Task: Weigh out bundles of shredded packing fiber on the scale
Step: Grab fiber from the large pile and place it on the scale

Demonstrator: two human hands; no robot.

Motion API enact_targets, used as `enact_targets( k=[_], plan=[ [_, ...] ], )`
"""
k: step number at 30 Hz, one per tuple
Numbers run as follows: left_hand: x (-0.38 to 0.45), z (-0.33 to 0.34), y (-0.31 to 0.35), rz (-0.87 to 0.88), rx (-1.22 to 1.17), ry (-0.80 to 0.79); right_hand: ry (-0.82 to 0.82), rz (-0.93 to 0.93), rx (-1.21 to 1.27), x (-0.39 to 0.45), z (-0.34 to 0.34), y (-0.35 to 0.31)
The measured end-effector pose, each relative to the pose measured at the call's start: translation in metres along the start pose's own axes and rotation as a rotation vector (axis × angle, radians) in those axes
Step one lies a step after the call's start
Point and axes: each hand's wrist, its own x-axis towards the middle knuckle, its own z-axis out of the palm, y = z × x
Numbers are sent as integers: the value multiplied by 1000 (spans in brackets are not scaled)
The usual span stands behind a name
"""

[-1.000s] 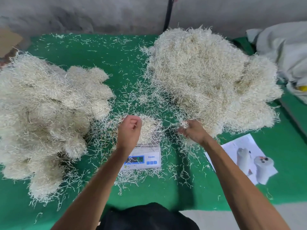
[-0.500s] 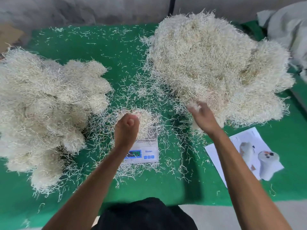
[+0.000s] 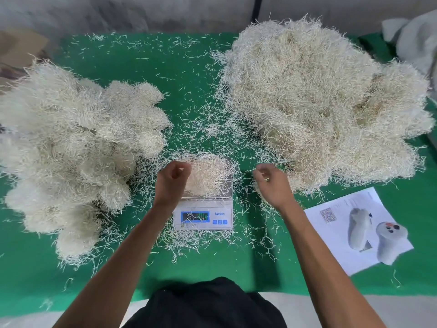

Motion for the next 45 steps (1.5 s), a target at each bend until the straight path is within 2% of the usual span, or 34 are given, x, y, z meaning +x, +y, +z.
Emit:
enact_targets(
  k=[4, 8, 10, 13, 15, 16, 19, 20, 21, 23, 25, 27, 29, 32, 35, 37, 39, 40, 42, 43, 45],
  plan=[
    [-4, -15, -15, 3, 34, 44, 32, -35, 72, -4, 28, -12],
    [1, -17, -36, -115, 105, 135, 113, 19, 200, -3, 55, -23],
    [11, -9, -36, -129, 119, 51, 84, 5, 221, -4, 73, -37],
    [23, 16, -26, -171, 44, -157, -93, 1, 147, -4, 112, -63],
    [20, 33, -16, -217, 75, -227, -129, 28, 229, 0, 136, -85],
    [19, 37, -9, -264, -3, -205, -116, 45, 323, 4, 144, -96],
    [33, 27, 16, -593, -660, -121, -1, 37, 564, 22, 143, -122],
    [41, 16, 26, -659, -878, -140, 28, 17, 597, 28, 140, -133],
    [49, 9, 36, -670, -986, -167, 84, -31, 557, 34, 135, -144],
    [57, -3, 58, -679, -1026, -168, 223, -217, 333, 43, 127, -169],
    [63, -10, 84, -590, -1021, -230, 299, -339, 246, 51, 120, -196],
    [65, -23, 102, -579, -991, -328, 298, -310, 349, 53, 106, -216],
    [75, -40, 117, -576, -949, -313, 243, -353, 410, 50, 95, -227],
    [84, -38, 128, -453, -1049, -197, 164, -553, 165, 42, 99, -242],
    [71, -22, 127, -430, -979, -77, 211, -440, 140, 58, 89, -267],
    [71, -31, 126, -432, -975, -113, 183, -319, 206, 67, 70, -270],
    [83, -49, 133, -415, -1079, -28, 91, -396, 246, 61, 58, -268],
    [92, -55, 139, -397, -1130, 2, 45, -487, 204, 52, 59, -269],
    [99, -56, 142, -361, -1079, -5, 15, -622, 48, 43, 73, -271],
    [98, -51, 146, -333, -1024, -32, 39, -631, -3, 47, 72, -274],
    [93, -44, 157, -423, -1008, -119, 98, -554, 44, 49, 58, -275]
  ],
)
